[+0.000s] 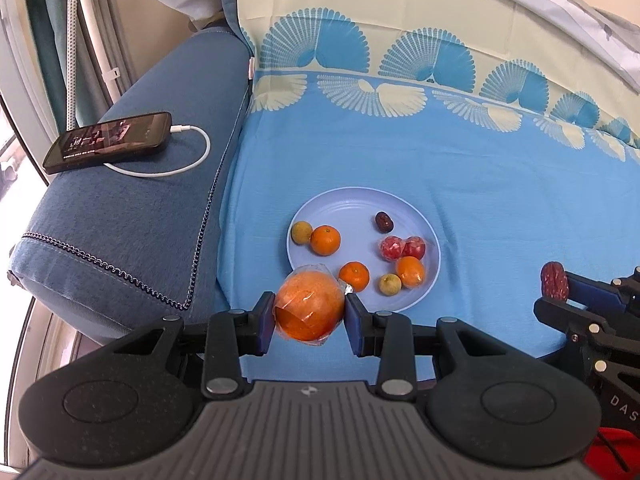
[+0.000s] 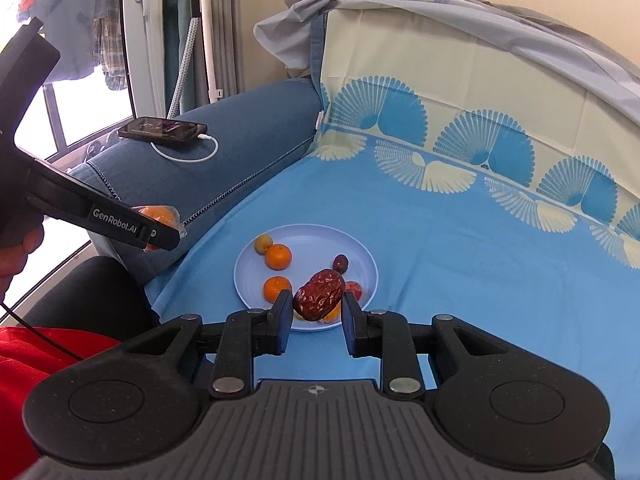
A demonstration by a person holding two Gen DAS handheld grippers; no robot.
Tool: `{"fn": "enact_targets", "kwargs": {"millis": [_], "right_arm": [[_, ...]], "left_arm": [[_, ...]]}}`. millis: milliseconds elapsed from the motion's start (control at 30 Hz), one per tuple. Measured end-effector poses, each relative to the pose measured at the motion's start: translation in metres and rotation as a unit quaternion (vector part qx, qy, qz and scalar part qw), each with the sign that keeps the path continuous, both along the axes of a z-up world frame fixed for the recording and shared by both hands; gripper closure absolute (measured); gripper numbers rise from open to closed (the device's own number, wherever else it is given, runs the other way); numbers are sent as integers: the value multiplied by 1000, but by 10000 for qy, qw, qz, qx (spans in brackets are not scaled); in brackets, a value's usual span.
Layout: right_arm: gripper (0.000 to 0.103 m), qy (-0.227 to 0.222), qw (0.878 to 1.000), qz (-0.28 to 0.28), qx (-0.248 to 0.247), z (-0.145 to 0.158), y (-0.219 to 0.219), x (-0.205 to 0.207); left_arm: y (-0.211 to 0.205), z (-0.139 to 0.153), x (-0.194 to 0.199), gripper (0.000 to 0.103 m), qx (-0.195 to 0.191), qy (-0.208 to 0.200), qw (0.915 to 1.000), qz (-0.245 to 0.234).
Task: Organize fruits
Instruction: 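Carry the wrapped orange with the left tool while the right tool carries the date to the plate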
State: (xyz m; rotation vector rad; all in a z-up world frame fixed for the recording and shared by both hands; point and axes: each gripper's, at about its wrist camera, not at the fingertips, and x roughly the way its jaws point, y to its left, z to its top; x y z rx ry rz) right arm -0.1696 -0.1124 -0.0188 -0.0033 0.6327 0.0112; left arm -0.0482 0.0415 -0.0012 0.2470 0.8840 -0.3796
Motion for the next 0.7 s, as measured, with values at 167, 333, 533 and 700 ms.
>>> {"fn": "enact_targets", "kwargs": {"millis": [167, 333, 533, 700], "right_arm": [[76, 92, 10000, 3, 18, -4, 0, 5], [75, 158, 9999, -7, 26, -8, 1, 15], [76, 181, 9998, 37, 31, -11, 1, 32], [76, 276, 9995, 51, 109, -18, -1, 52]], "left_arm": [[-2, -3, 9, 63, -5, 58, 10000, 21], [-5, -5, 22, 63, -46, 87, 9999, 51], [-13, -5, 41, 63, -56, 84, 9999, 30], [-24, -11, 59, 63, -31, 201, 9998, -37]]}}
